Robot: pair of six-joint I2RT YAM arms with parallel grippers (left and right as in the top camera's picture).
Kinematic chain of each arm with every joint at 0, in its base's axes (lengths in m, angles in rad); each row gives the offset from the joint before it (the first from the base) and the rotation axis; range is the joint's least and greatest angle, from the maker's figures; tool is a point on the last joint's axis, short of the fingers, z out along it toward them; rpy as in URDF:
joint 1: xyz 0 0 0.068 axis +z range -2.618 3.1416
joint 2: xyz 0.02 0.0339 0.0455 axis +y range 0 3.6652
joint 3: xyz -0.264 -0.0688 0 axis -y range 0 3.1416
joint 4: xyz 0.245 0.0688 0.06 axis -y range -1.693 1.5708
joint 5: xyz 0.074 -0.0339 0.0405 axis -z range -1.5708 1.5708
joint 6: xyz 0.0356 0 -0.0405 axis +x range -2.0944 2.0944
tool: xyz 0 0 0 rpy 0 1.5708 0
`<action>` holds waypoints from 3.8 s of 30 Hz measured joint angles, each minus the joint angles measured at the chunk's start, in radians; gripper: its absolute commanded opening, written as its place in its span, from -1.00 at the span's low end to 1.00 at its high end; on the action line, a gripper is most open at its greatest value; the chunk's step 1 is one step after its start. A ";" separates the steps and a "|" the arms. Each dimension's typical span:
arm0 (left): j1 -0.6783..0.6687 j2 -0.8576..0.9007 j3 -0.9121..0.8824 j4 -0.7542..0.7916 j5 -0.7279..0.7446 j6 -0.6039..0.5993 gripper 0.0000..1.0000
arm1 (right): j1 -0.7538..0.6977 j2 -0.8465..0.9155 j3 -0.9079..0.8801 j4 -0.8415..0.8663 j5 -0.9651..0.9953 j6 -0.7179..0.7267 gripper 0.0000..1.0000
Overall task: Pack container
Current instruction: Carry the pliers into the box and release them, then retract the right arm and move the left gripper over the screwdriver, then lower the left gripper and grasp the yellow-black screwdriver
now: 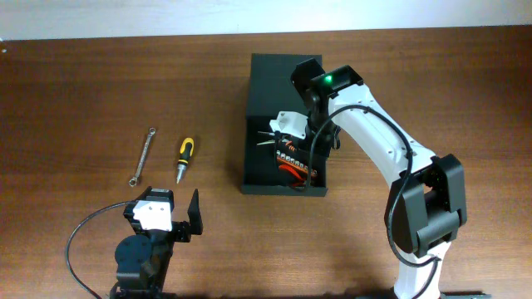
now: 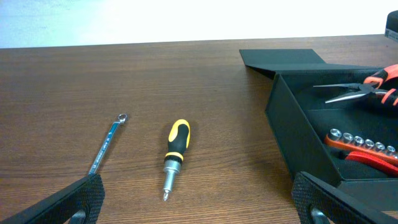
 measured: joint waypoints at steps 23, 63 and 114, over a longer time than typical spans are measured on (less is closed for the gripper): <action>0.000 0.000 0.000 0.000 0.000 0.000 0.98 | 0.000 0.115 -0.013 0.047 -0.032 0.002 0.98; 0.000 1.474 1.247 -0.758 -0.079 0.041 0.98 | -0.980 -0.417 0.374 -0.380 0.079 0.748 0.98; -0.003 1.888 1.254 -0.621 -0.052 0.167 -0.10 | -0.986 -0.403 -0.257 -0.013 0.013 0.747 0.98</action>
